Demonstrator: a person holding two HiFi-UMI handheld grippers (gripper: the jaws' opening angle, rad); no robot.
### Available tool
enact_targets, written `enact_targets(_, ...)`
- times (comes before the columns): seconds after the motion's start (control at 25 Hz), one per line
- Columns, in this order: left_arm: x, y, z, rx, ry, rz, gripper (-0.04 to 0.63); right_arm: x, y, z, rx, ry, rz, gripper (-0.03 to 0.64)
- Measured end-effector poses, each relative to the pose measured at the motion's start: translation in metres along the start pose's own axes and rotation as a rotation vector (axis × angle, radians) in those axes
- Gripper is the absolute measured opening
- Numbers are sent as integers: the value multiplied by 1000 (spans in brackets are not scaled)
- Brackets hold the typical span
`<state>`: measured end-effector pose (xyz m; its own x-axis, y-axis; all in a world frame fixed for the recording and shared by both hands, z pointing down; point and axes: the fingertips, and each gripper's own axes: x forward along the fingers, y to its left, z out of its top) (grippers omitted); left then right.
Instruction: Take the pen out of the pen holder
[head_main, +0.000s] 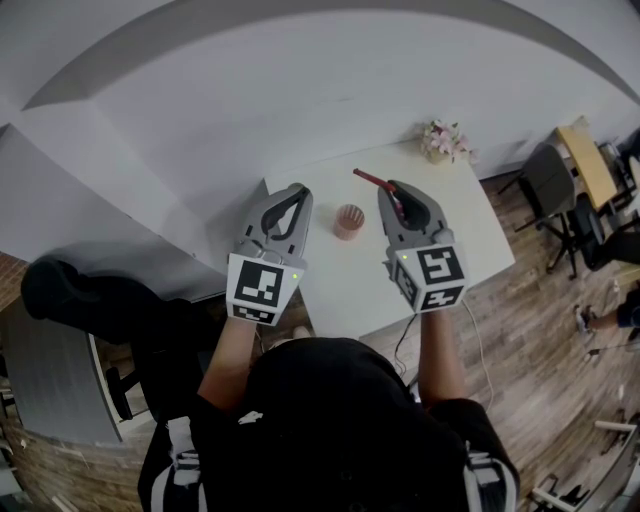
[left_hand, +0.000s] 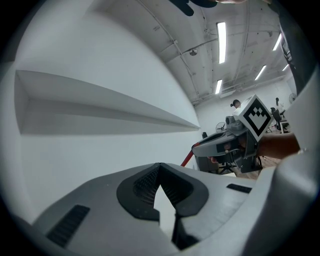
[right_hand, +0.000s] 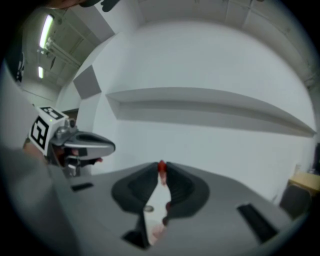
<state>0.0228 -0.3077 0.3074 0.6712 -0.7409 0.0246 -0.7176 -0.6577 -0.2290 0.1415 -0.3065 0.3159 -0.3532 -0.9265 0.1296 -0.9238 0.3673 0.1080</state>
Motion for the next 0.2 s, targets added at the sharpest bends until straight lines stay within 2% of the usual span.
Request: enact_targets(0.2, 2, 3, -1, -2, 2, -1, 18, 4, 1, 0, -1, 3, 2, 71)
